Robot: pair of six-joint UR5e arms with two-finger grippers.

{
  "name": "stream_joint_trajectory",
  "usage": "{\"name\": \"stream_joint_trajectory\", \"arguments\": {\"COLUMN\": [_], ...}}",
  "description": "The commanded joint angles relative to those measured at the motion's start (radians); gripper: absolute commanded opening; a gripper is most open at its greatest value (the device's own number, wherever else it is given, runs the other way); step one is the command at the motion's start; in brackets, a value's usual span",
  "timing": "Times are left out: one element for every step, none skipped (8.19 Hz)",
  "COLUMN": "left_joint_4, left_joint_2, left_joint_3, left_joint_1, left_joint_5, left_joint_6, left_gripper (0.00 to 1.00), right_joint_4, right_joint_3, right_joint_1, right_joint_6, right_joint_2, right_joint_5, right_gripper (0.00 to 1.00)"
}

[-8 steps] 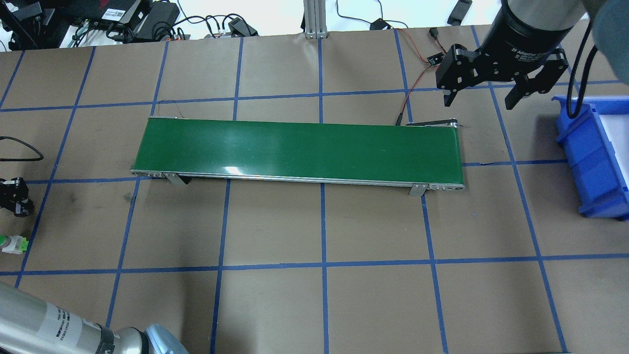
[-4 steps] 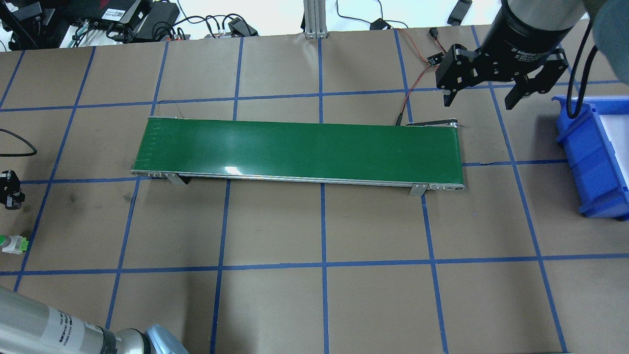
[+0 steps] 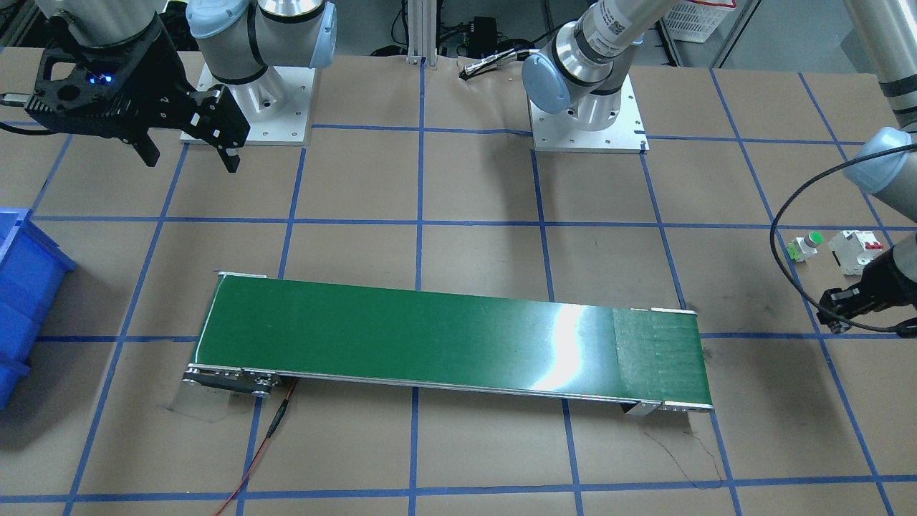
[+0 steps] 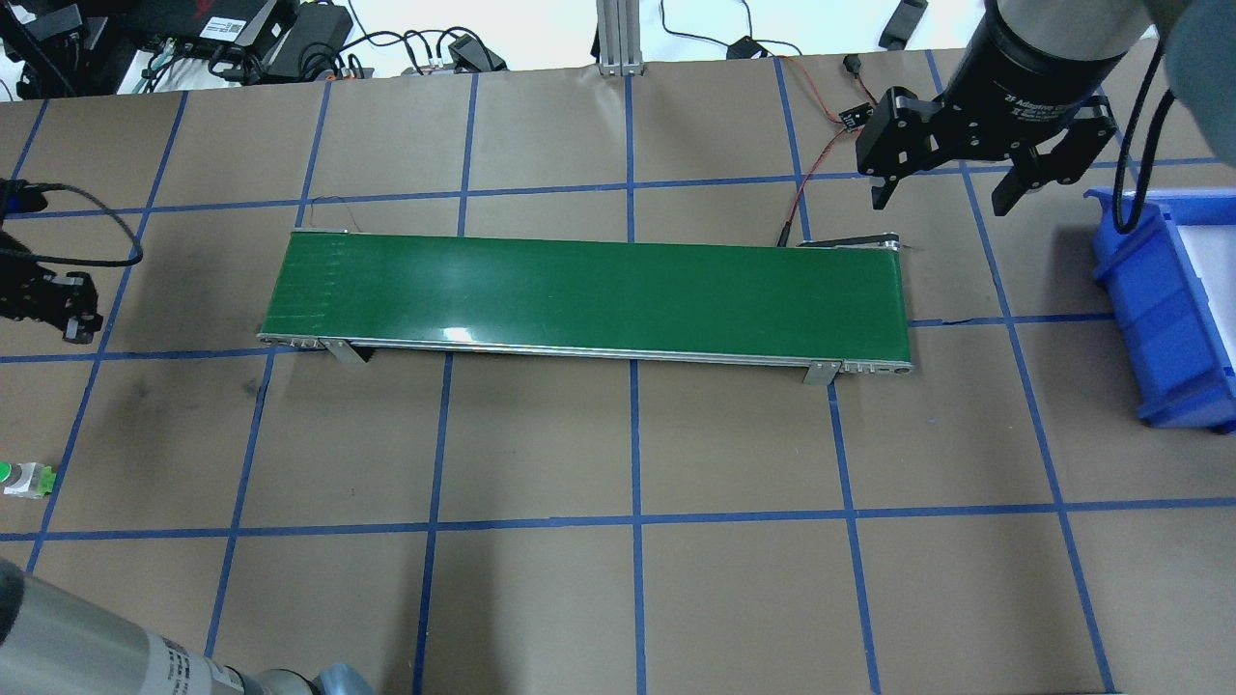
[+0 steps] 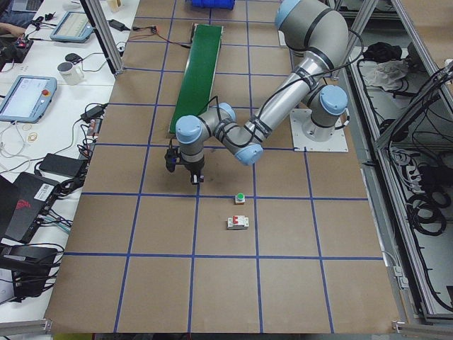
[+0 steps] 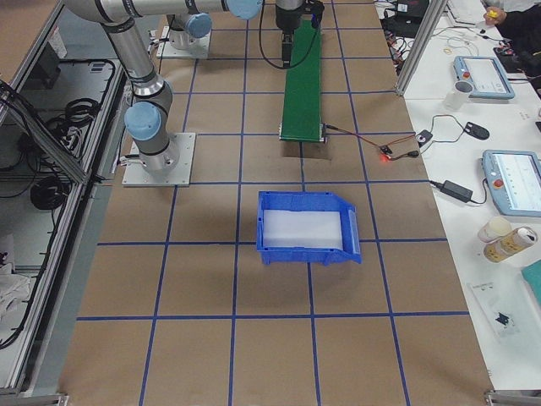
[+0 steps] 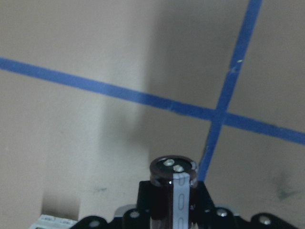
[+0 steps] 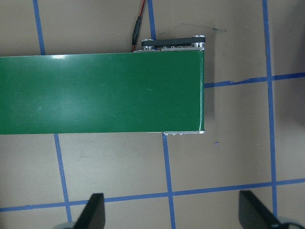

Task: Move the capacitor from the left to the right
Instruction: 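Carry the capacitor with the left gripper over the conveyor's near end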

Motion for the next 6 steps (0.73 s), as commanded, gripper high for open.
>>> {"name": "stream_joint_trajectory", "arguments": {"left_joint_4": [-0.016,-0.036,-0.056,-0.064,-0.082,-0.084], "left_joint_2": [0.044,0.047,0.047,0.049,0.053,0.052], "left_joint_3": [0.001,0.001,0.001,0.001,0.001,0.003], "left_joint_1": [-0.210,-0.267,-0.319,-0.367,-0.408,-0.433], "left_joint_5": [0.003,0.005,0.005,0.007,0.005,0.005], "left_joint_6": [-0.025,-0.094,-0.128,-0.166,-0.246,-0.300], "left_gripper": [0.00,0.00,0.00,0.00,0.00,0.00], "right_joint_4": [0.001,0.001,0.001,0.001,0.001,0.001], "right_joint_3": [0.000,0.000,0.000,0.000,0.000,0.000], "right_joint_1": [0.000,0.000,0.000,0.000,0.000,0.000], "right_joint_6": [0.000,0.000,0.000,0.000,-0.001,-0.001], "right_joint_2": [-0.001,0.000,0.000,0.000,0.000,0.000], "right_joint_5": [0.000,-0.002,0.000,0.000,0.000,-0.002], "right_gripper": [1.00,1.00,1.00,1.00,1.00,1.00]}}
